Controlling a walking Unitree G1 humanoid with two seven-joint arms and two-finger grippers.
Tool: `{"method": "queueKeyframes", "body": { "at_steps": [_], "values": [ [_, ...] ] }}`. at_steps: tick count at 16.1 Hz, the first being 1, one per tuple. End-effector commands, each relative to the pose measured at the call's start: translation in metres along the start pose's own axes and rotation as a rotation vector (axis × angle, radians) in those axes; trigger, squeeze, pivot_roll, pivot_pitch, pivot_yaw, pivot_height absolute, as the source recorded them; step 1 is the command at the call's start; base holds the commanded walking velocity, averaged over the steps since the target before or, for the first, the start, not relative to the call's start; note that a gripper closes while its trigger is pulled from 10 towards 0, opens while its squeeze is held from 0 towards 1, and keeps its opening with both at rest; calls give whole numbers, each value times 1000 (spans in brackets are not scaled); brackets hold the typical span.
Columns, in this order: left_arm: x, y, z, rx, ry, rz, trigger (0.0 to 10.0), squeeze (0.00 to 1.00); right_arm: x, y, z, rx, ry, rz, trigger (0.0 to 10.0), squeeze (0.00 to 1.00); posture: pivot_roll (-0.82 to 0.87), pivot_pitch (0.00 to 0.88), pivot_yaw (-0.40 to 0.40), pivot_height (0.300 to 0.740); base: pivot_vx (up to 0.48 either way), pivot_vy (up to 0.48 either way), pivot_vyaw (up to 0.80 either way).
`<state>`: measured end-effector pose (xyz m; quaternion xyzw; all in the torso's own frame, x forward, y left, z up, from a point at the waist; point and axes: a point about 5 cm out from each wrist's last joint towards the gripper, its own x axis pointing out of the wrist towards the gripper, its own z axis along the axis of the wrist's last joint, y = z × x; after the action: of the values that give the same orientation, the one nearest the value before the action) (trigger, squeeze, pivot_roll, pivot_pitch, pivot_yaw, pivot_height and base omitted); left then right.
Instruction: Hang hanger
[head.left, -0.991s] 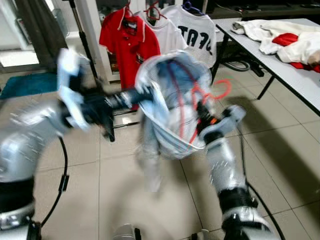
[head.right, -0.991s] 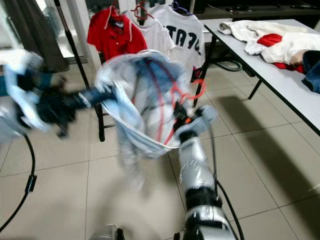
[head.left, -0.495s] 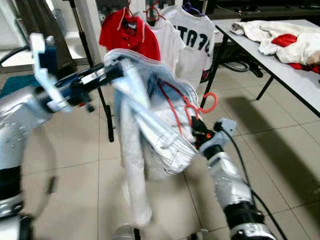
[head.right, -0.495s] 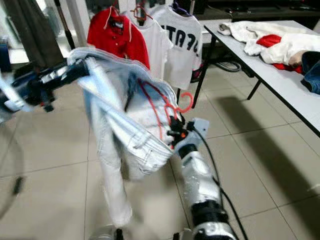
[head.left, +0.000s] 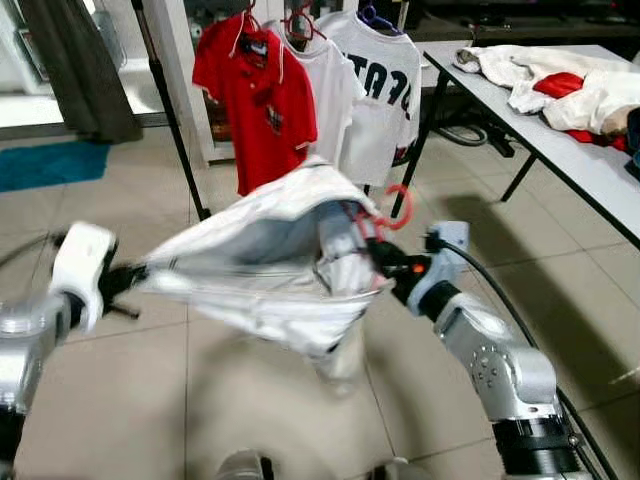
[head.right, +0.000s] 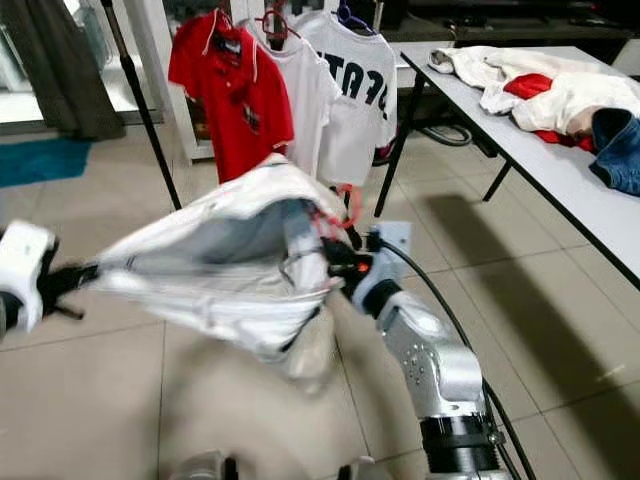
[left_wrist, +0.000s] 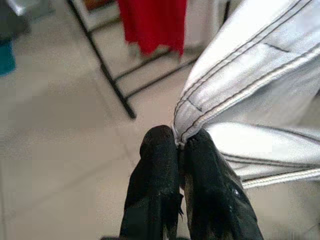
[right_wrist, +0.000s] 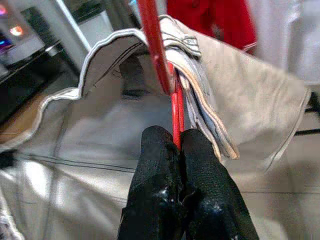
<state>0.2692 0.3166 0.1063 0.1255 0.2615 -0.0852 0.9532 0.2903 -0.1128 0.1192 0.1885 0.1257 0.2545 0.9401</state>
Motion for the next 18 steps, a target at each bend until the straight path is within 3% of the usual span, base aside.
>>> {"method": "queueKeyframes", "body": {
  "at_steps": [1,2,3,4,5,6,7,8,14,18],
  "values": [
    [-3,5,-29,8,93,86,0,0,-5,2,24,-8,-69,-15,10000,0,13,0,-32,705,0,0,0],
    [-2,3,-34,6,103,86,0,0,-5,4,27,-4,-70,-12,10000,0,9,0,-34,705,0,0,0],
    [3,-12,-42,-18,76,51,784,0,-6,7,30,-1,-60,-23,10000,0,6,0,-41,705,0,0,0],
    [6,-18,-43,-20,66,35,3137,0,-7,8,31,-4,-54,-19,10000,0,9,0,-48,705,0,0,0],
    [9,-22,-43,-25,52,41,9176,0,-8,11,31,10,-48,-16,10000,0,11,0,-52,705,0,0,0],
    [11,-23,-44,-43,41,47,10000,0,-8,12,31,14,-43,-11,10000,0,10,0,-53,705,0,0,0],
    [13,-27,-41,-85,-6,34,10000,0,-10,16,31,23,-35,-2,10000,0,8,0,-54,705,0,0,0],
    [12,-27,-36,-107,-54,34,10000,1000,-10,18,32,31,-39,-10,10000,0,8,0,-53,705,0,0,0],
    [-6,-27,-32,-183,-164,-63,10000,1000,-9,17,26,40,-37,-67,10000,0,5,0,-44,705,0,0,0],
    [-18,-40,-17,-274,-276,-253,10000,1000,-9,11,17,45,-15,-130,10000,0,1,0,-30,705,0,0,0]
  ]
}}
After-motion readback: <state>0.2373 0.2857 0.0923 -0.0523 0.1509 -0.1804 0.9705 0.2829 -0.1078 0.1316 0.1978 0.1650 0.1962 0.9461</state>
